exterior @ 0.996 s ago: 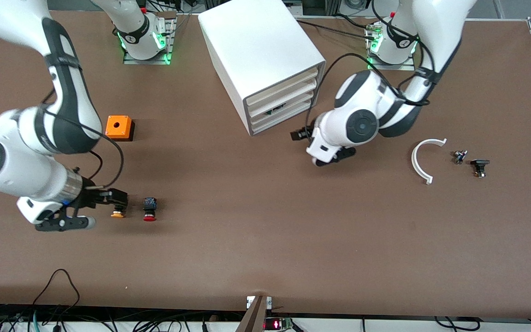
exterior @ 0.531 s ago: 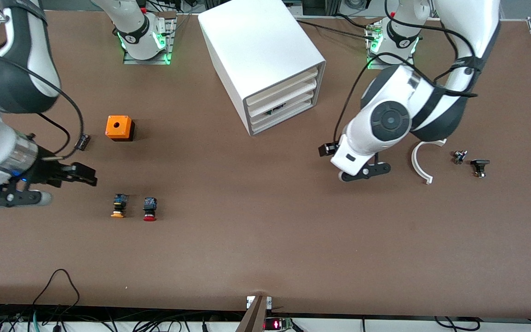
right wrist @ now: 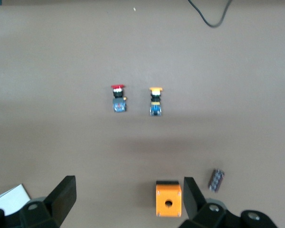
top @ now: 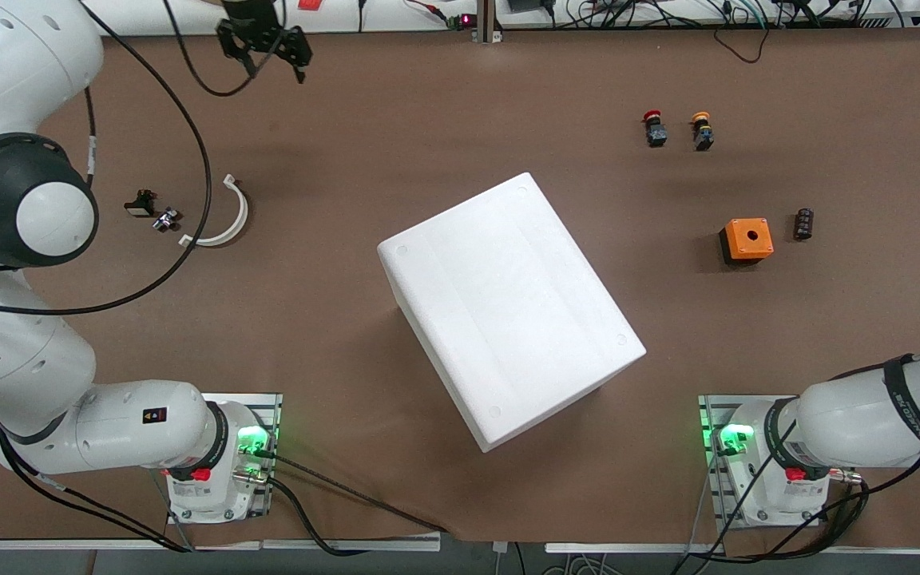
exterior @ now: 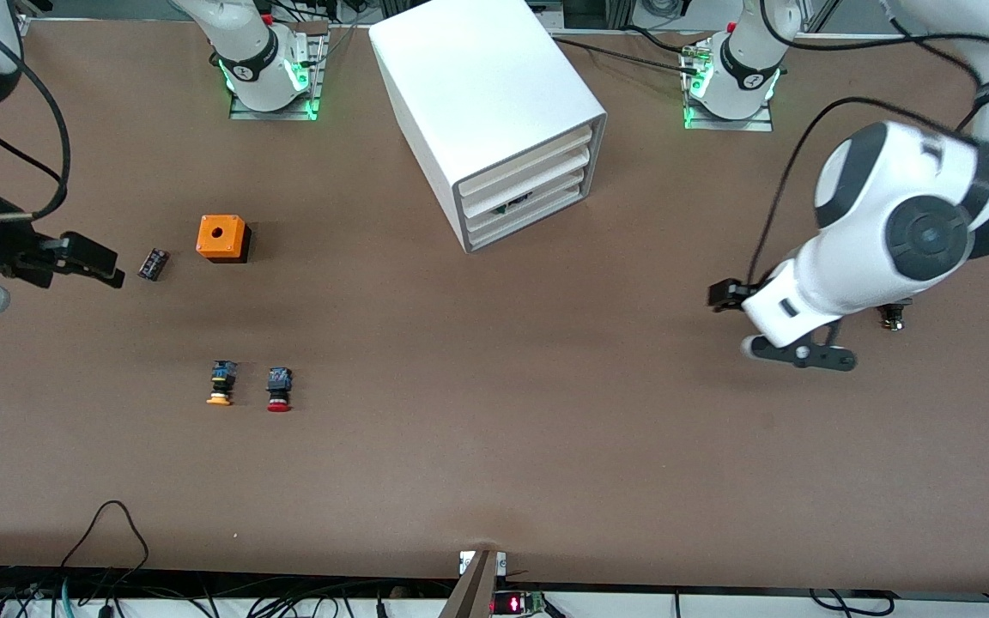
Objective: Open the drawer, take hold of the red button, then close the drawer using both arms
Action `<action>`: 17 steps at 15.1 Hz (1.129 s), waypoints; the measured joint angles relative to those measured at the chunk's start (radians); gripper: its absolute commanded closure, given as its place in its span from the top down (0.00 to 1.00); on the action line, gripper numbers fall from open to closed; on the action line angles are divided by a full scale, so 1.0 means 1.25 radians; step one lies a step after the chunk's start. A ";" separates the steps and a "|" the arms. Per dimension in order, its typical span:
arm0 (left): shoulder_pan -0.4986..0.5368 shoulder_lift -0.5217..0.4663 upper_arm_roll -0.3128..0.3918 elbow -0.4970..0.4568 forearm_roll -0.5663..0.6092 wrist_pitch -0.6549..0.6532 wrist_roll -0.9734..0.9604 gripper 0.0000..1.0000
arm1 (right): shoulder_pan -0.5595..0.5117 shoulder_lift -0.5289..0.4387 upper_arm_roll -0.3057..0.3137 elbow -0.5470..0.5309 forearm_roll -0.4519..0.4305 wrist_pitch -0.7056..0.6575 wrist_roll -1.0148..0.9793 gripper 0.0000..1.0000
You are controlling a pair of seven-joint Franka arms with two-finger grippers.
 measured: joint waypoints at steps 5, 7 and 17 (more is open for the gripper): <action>-0.056 -0.199 0.211 -0.144 -0.132 -0.008 0.099 1.00 | -0.001 -0.071 0.033 -0.053 -0.025 -0.031 0.052 1.00; -0.056 -0.255 0.234 -0.183 -0.129 -0.006 0.103 1.00 | -0.003 -0.123 0.033 -0.120 -0.025 -0.007 0.053 1.00; -0.063 -0.272 0.235 -0.180 -0.120 -0.063 0.105 1.00 | -0.011 -0.210 0.034 -0.242 -0.026 0.018 0.052 1.00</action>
